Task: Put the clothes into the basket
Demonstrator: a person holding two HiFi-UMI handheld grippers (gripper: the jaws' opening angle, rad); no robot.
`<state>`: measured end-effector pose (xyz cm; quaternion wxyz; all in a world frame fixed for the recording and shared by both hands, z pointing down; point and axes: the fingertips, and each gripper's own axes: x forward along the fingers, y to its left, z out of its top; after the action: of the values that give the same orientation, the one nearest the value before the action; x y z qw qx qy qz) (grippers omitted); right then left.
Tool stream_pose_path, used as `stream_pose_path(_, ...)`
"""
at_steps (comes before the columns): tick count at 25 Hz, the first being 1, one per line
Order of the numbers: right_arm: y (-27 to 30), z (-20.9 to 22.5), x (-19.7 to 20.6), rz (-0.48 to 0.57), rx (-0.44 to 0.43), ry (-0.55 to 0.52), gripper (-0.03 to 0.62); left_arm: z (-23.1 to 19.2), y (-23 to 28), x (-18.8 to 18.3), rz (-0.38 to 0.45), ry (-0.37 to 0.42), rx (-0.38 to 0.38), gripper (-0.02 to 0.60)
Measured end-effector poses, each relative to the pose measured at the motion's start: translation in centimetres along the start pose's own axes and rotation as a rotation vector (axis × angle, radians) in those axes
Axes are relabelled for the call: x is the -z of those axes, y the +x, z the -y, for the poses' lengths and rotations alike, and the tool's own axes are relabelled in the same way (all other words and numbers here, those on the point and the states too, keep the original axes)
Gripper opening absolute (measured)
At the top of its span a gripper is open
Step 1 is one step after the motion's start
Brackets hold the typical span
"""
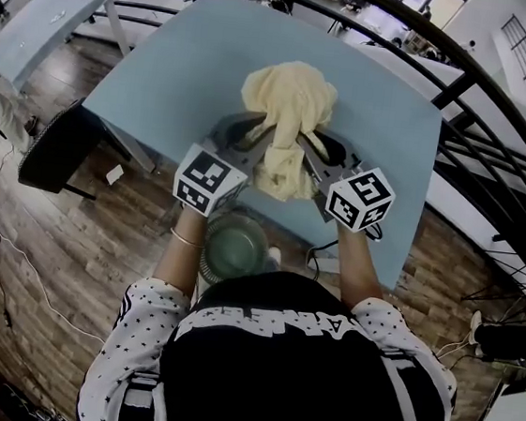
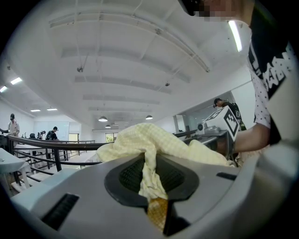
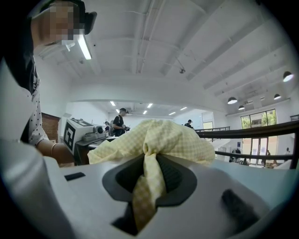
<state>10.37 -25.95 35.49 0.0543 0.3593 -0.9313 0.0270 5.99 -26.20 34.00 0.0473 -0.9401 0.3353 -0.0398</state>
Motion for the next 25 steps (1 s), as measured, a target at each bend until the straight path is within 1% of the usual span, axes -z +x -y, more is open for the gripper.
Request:
stream_pose_path(5,-0.2,-0.2,-0.4,-0.005,0.009,-0.003,0.078,0.2,-0.2,-0.6,-0.002,0.001,0.006,0.075)
stream_pose_path(13,-1.8,-1.5,-0.7,-0.002,0.035,0.004,0.078,1.7,-1.2,-1.0,-0.003,0.007,0.031,0.075)
stream_pose_path(18,-4.3,-3.1,0.3,0.015,0.065,0.003,0.078,4.4,-2.4,-0.3,0.0,0.022,0.051,0.075)
stream_pose_path(25,-6.5,-5.2,0.8,0.032,0.103,0.014,0.078,7.1,-4.0,-0.9,0.011,0.033,0.087,0.075)
